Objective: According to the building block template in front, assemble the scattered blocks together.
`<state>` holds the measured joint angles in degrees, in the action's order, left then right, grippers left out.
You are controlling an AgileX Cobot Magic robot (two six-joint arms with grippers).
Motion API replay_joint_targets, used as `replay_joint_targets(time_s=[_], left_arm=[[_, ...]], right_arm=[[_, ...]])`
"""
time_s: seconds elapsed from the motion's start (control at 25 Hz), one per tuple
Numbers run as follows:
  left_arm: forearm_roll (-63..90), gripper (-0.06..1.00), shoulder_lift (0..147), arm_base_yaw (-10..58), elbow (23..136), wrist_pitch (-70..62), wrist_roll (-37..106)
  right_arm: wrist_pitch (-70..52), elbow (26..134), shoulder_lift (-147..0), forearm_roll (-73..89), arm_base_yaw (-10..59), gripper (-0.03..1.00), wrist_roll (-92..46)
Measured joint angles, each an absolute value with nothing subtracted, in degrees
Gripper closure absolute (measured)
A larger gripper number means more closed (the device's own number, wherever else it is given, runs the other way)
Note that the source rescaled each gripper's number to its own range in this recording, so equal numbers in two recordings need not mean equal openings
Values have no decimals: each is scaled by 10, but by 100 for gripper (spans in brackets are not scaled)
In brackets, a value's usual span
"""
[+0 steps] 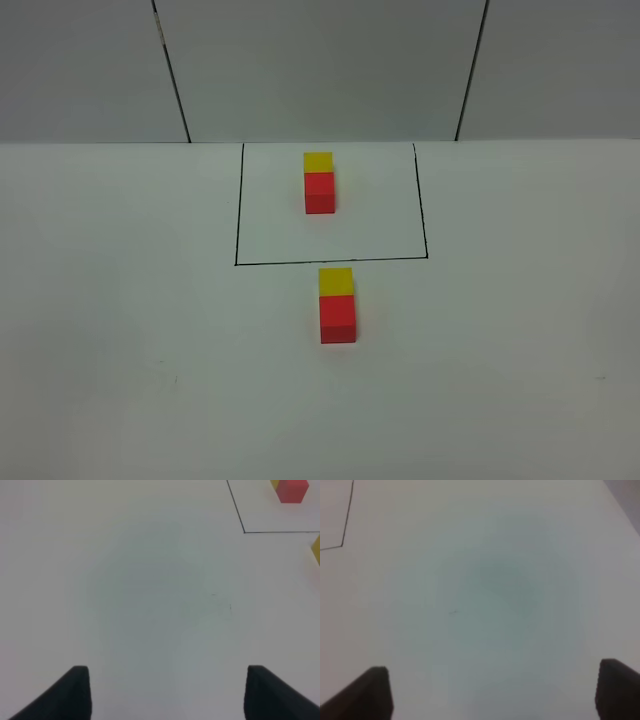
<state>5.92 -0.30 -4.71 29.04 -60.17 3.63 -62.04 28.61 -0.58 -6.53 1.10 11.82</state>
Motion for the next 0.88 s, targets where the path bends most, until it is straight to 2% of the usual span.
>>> replay_joint_targets(time_s=[0.88], left_arm=[[59, 50, -3, -47, 290, -602, 36]], right_arm=[[-618, 286, -6, -64, 11, 59, 49]])
